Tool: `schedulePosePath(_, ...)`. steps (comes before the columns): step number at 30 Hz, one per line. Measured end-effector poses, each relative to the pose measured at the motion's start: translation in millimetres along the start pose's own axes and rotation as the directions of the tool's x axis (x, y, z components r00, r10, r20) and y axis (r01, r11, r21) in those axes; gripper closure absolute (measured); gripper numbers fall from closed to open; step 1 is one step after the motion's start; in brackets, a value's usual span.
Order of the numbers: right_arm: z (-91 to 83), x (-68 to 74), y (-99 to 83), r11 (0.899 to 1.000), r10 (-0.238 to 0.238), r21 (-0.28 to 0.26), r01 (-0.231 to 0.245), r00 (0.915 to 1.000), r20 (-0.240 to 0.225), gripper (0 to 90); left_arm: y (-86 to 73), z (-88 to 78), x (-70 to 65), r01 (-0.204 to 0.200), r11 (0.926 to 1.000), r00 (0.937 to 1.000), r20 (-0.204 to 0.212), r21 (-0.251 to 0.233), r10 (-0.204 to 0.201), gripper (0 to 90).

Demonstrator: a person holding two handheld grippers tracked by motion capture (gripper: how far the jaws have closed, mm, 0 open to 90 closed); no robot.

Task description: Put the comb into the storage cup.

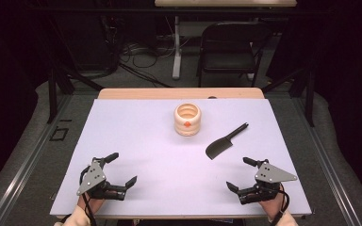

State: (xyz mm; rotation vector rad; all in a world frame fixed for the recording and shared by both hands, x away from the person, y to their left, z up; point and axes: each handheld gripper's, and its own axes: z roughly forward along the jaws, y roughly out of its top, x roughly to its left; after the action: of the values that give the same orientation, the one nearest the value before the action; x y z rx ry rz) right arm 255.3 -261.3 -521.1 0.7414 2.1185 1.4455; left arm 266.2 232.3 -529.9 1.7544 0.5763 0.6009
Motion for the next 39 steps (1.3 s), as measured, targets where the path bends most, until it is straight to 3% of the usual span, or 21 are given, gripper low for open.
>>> schedulePosePath(18, 6.5, -7.5, -1.1, 0.999, 0.034, 0.041, -0.035, 0.9992, 0.021, 0.0, -0.2, 2.7, 1.5, 0.004, 1.0000, 0.9999, -0.014, 0.002, -0.004, 0.1)
schedulePosePath(39, 26.5, -33.6, 6.3, 0.993, 0.056, 0.097, -0.063, 0.9959, 0.071, 0.0, -1.2, 2.7, 2.5, -0.001, 1.0000, 1.0000, -0.005, 0.007, 0.001, 0.1)
